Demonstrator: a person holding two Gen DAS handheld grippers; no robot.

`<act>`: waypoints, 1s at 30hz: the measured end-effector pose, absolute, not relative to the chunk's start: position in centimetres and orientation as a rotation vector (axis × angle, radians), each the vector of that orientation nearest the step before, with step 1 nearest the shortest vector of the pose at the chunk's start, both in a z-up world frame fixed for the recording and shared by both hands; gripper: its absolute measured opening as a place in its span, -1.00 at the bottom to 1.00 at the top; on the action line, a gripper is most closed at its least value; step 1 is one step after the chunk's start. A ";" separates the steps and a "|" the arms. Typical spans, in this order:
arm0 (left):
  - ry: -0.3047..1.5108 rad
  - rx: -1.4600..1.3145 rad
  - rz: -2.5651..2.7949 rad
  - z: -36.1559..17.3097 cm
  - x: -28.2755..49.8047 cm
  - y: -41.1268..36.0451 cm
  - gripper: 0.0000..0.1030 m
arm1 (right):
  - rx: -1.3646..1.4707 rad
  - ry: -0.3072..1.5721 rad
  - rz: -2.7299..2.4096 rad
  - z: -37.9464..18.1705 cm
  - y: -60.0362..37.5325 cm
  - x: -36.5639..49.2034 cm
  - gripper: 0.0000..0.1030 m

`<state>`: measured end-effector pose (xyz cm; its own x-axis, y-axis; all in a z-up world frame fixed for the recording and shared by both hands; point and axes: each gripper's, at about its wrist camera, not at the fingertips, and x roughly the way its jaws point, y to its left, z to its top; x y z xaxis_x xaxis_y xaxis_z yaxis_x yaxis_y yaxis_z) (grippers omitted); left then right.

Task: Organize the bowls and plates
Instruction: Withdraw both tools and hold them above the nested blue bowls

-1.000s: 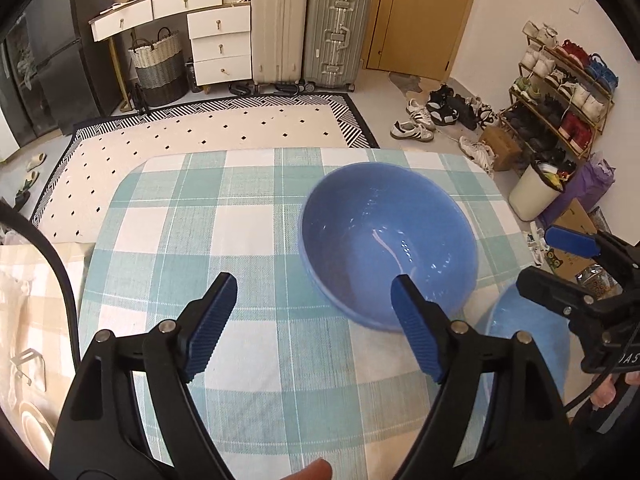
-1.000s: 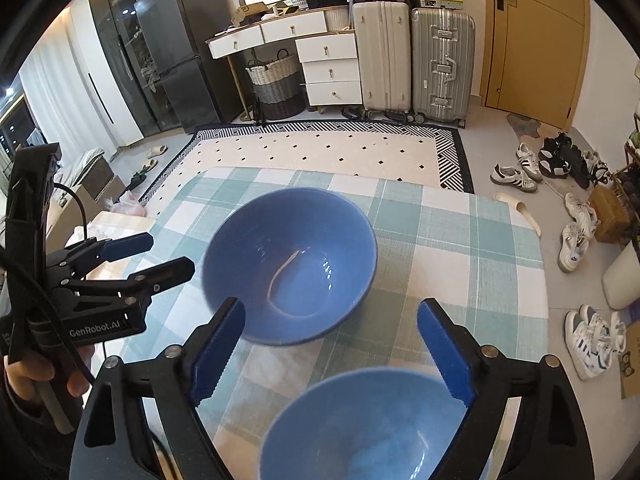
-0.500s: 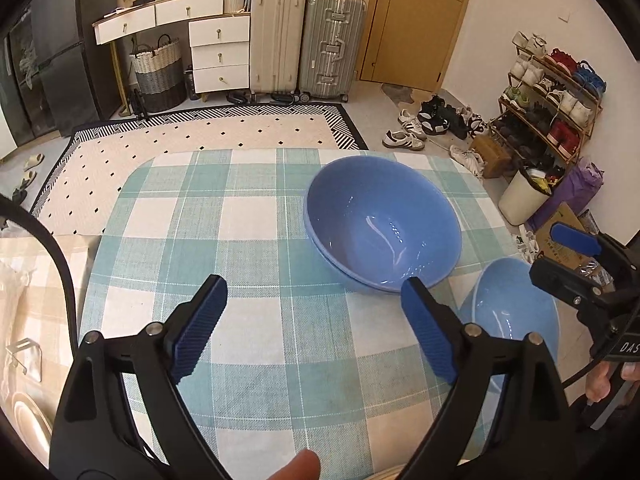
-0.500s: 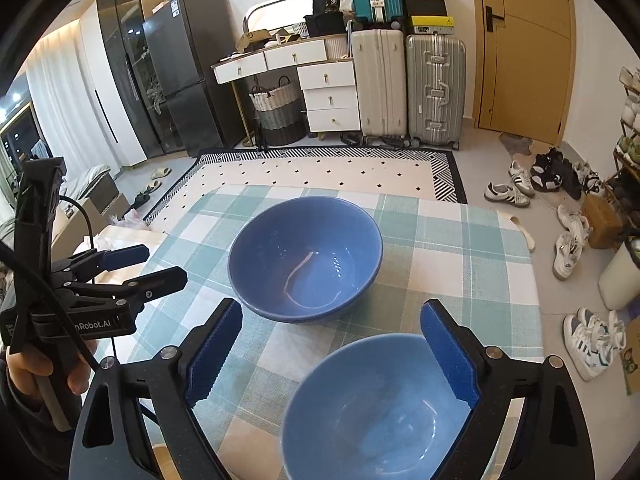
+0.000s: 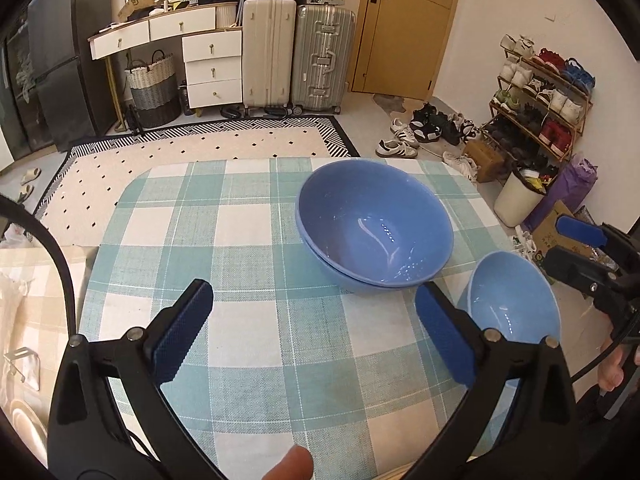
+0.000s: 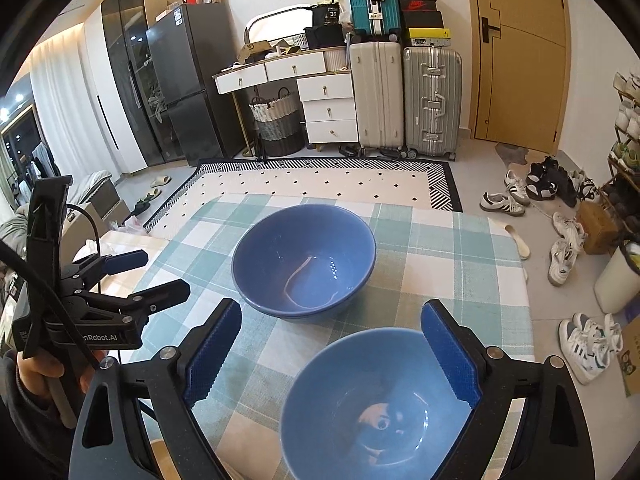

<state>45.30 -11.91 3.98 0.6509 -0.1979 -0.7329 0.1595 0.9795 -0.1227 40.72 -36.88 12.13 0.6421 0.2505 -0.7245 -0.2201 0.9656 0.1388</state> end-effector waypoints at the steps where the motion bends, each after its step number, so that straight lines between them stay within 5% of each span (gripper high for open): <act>1: 0.835 -0.050 -0.204 3.9 45.2 -11.9 0.95 | 0.044 0.835 0.272 12.0 -37.0 40.7 0.81; 30: 0.830 -0.024 -0.189 3.2 46.3 -11.6 0.95 | 0.039 0.856 0.309 11.2 -36.7 42.3 0.81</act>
<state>46.25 -11.61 3.25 0.6590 -0.1760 -0.7312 0.1575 0.9830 -0.0946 42.26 -36.69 11.23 0.6138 0.2832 -0.7369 -0.2522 0.9549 0.1569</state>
